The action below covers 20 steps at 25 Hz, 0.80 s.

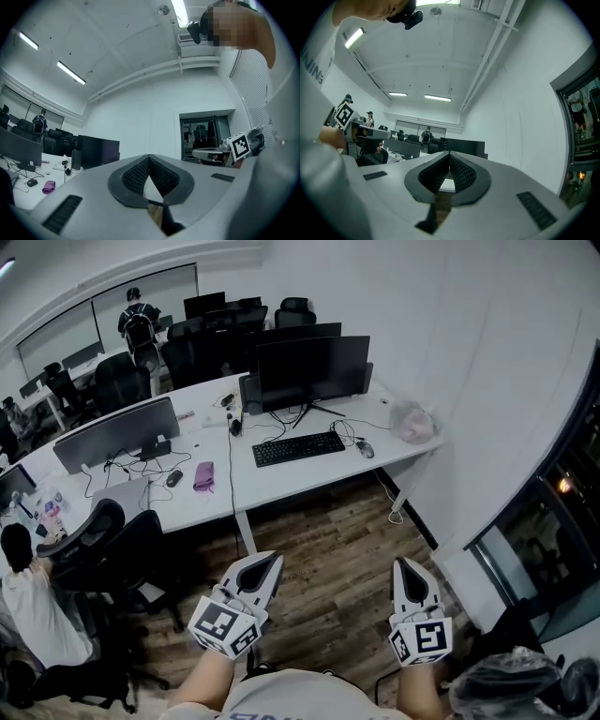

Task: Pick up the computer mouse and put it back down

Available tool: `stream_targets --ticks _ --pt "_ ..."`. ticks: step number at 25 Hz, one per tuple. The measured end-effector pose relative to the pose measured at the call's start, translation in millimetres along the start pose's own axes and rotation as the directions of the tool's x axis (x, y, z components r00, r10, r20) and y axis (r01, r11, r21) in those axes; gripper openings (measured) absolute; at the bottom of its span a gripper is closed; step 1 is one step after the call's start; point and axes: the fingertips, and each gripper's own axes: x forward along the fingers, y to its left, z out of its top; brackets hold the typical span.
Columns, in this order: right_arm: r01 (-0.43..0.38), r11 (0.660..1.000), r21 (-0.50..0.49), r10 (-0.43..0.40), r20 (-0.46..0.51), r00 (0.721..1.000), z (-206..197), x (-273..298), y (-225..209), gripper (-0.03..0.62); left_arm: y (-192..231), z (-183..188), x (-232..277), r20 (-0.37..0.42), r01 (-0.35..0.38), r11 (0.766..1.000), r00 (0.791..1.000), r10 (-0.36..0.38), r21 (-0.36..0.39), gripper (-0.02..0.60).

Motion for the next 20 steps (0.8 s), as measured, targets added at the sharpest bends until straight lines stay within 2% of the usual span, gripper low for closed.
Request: stream_targets --ticks 9,15,20 --pt "0.007 1.000 -0.019 -0.008 -0.017 1.000 -21 -17 -61 0.020 -44 -15 53 -0.023 0.019 1.000 1.000 -0.019 0.004 0.008" --pt "-0.003 1.000 0.023 0.004 -0.035 0.999 -48 -27 -98 0.020 -73 -32 81 -0.060 0.009 1.000 0.998 -0.008 0.009 0.008" --pt "-0.021 0.998 0.060 0.025 -0.053 0.998 -68 -22 -112 0.020 -79 -47 98 -0.094 -0.006 1.000 0.996 0.006 -0.007 0.008"
